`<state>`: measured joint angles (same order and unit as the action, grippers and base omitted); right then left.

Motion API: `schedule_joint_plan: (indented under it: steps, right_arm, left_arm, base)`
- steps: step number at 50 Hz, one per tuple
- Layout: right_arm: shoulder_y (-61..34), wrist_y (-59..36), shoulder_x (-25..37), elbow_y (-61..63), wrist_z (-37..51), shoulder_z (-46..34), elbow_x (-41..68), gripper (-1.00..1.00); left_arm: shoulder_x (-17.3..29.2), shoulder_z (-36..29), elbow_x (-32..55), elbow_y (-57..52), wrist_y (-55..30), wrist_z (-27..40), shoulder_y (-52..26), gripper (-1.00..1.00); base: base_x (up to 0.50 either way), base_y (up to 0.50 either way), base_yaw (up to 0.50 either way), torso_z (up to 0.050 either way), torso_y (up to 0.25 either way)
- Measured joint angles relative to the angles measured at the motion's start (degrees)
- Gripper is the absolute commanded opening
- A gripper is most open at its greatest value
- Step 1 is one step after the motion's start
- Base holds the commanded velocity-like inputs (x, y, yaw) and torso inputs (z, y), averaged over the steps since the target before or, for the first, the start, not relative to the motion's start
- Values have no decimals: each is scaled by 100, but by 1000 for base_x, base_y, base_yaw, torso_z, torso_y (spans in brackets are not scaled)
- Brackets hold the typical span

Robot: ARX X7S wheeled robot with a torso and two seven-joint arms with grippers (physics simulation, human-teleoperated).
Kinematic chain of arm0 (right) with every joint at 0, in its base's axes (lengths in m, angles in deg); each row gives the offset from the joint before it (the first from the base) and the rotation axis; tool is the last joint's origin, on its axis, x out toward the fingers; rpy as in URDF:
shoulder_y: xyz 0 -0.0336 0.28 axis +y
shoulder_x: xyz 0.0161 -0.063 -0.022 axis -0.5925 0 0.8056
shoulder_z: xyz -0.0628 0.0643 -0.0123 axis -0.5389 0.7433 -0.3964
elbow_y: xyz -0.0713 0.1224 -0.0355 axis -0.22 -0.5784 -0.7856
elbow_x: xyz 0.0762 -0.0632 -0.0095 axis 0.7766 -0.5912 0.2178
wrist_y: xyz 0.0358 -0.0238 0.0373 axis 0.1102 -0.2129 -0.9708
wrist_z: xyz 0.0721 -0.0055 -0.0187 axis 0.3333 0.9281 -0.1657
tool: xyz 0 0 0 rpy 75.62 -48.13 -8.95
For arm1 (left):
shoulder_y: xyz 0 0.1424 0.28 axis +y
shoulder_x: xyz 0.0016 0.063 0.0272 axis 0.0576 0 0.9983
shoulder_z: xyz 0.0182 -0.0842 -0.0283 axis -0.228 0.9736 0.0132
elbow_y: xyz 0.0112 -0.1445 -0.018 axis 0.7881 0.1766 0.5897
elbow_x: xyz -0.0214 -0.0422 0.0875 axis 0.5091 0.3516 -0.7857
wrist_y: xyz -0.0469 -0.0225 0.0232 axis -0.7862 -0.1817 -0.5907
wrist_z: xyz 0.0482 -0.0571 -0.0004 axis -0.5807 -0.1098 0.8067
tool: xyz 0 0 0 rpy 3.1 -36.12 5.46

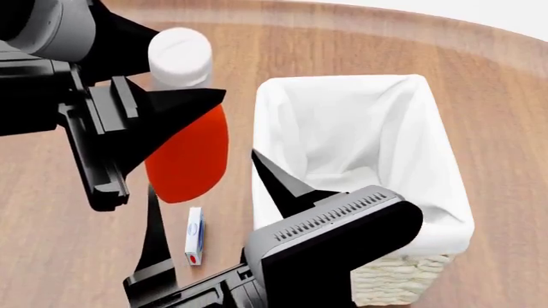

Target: Pick up the ketchup, and put it in the basket.

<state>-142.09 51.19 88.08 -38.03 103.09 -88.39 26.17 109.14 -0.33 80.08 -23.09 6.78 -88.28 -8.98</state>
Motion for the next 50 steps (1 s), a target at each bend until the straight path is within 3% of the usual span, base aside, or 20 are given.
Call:
schedule_joint_plan:
  steps: [50]
  right_arm:
    - [248, 164, -432, -879, -696, 344, 611, 100]
  left_arm:
    - [-34, -28, 187, 3, 9, 19, -186, -100]
  base:
    - [0, 0, 0, 0, 1]
